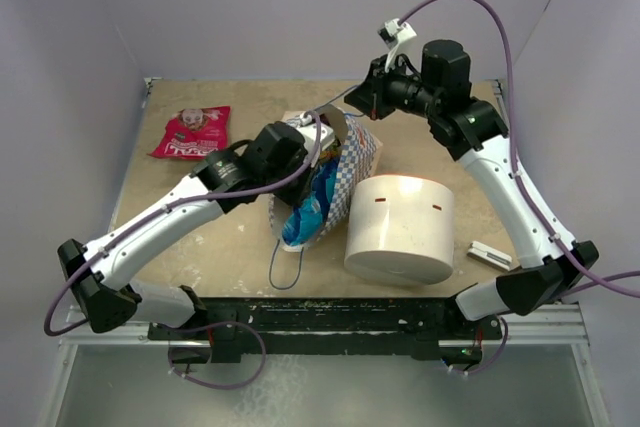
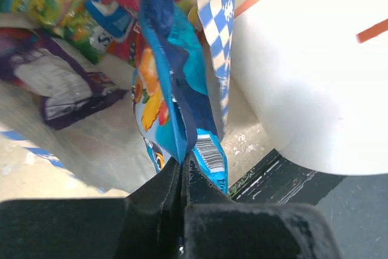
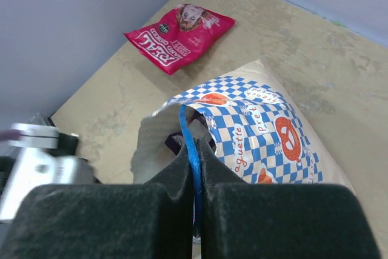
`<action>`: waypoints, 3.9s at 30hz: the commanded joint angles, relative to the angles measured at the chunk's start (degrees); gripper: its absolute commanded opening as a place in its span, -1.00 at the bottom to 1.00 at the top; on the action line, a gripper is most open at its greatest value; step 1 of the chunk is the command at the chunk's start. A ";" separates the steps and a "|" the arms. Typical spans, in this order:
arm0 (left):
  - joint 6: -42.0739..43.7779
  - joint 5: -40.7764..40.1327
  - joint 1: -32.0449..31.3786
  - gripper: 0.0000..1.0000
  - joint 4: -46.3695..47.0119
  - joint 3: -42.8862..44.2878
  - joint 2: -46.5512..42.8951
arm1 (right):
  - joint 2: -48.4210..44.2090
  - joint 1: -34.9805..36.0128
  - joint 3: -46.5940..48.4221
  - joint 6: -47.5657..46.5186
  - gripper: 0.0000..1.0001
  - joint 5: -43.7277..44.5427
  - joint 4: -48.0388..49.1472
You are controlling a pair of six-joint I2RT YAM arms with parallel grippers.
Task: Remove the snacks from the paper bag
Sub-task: Take out the snack from the paper bag, then place the snack at the center of the board, then take out the snack from the paper bag.
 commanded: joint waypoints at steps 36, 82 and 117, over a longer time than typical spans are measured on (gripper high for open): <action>12.81 -34.64 20.21 -1.00 -6.90 53.34 19.85 | -5.33 -0.33 -4.00 -2.55 -1.00 13.00 3.68; 19.08 -1.40 43.98 -1.00 28.04 -7.91 24.31 | -8.65 -0.34 -10.54 -11.74 -1.00 8.77 1.98; -32.63 -4.54 9.51 0.08 14.01 -14.79 -25.72 | -3.60 -0.34 -8.28 9.45 -1.00 0.01 -0.99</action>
